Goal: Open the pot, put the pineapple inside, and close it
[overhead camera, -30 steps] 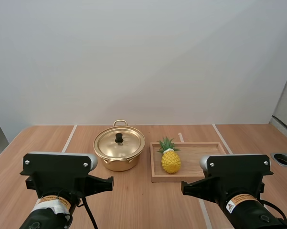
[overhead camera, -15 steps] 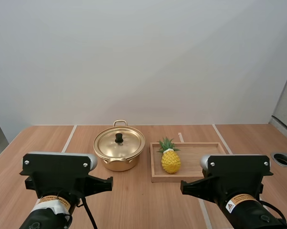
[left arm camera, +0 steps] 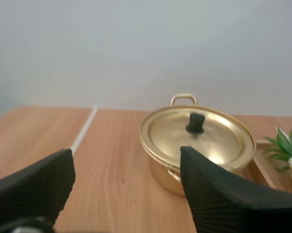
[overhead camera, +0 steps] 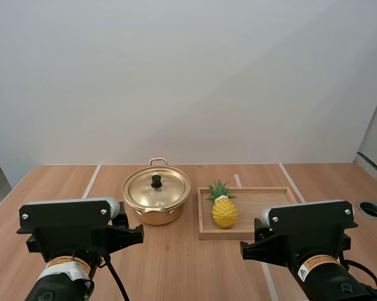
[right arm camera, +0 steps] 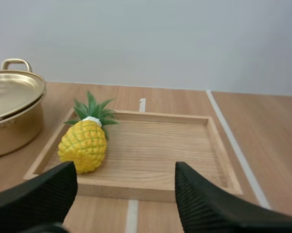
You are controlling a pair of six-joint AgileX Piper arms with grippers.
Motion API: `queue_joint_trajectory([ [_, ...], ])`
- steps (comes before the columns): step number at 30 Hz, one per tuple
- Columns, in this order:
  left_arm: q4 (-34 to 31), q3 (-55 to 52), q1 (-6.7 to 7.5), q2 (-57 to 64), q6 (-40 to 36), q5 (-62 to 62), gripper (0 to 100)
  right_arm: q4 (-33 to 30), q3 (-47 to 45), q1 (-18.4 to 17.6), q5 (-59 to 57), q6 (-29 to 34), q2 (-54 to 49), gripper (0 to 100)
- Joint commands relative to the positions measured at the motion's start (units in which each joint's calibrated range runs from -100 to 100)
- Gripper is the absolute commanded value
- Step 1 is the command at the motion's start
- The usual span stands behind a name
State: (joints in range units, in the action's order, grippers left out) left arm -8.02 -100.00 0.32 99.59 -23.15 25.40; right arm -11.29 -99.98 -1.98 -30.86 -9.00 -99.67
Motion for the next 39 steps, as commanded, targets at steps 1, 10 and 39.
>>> queue_joint_trajectory([
  [1, -6.8, 0.0, -0.07, 0.41, 1.65, -18.53, 100, -14.08, -0.02, 0.36, 11.19, -0.28, -0.33, 100],
  [10, -8.69, 13.48, -0.07, 0.41, 11.21, -47.54, 100, -18.69, 17.54, 0.36, 31.6, -0.28, -0.33, 100],
  [39, 31.7, 63.72, 0.92, -55.46, 50.94, 74.6, 100, 25.05, 65.86, 0.36, -64.98, -23.8, 49.94, 100],
])
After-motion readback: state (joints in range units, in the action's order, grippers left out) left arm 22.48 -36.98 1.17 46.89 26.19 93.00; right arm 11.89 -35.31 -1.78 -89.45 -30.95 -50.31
